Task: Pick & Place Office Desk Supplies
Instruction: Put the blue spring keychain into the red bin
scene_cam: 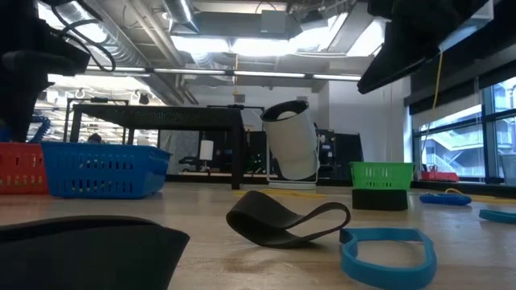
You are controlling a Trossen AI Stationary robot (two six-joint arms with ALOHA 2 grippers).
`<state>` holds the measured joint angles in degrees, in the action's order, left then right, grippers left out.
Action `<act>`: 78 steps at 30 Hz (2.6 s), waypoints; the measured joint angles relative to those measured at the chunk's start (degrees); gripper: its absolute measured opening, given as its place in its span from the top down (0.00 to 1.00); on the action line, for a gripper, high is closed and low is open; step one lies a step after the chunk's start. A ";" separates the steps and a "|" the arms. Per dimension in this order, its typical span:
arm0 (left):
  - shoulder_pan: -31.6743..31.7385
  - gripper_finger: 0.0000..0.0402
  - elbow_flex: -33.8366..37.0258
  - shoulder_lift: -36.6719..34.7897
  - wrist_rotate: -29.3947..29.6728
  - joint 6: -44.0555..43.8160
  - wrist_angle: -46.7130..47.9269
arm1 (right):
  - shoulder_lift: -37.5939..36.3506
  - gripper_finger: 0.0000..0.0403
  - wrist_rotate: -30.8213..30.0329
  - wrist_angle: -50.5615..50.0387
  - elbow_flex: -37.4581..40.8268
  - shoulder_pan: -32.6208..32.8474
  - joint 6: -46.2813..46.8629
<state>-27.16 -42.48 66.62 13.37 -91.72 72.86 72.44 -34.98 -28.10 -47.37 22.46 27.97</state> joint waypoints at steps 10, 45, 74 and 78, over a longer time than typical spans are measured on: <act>0.00 0.93 0.00 5.49 -0.22 2.93 -4.35 | 0.00 0.51 -0.15 -0.02 0.00 0.00 0.09; 0.00 0.65 -11.55 6.92 7.61 5.01 7.28 | 0.02 0.51 18.90 -3.80 15.27 -1.49 25.62; 0.00 0.70 -17.57 6.88 24.70 12.51 1.58 | 6.14 0.89 17.25 8.26 21.04 -1.44 15.46; -0.01 0.72 -17.57 6.88 25.57 12.57 1.58 | 6.19 0.97 17.21 9.10 21.06 -1.46 13.46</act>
<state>-27.17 -60.05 73.49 38.94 -79.15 74.43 78.63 -17.77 -18.99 -26.32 20.99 41.43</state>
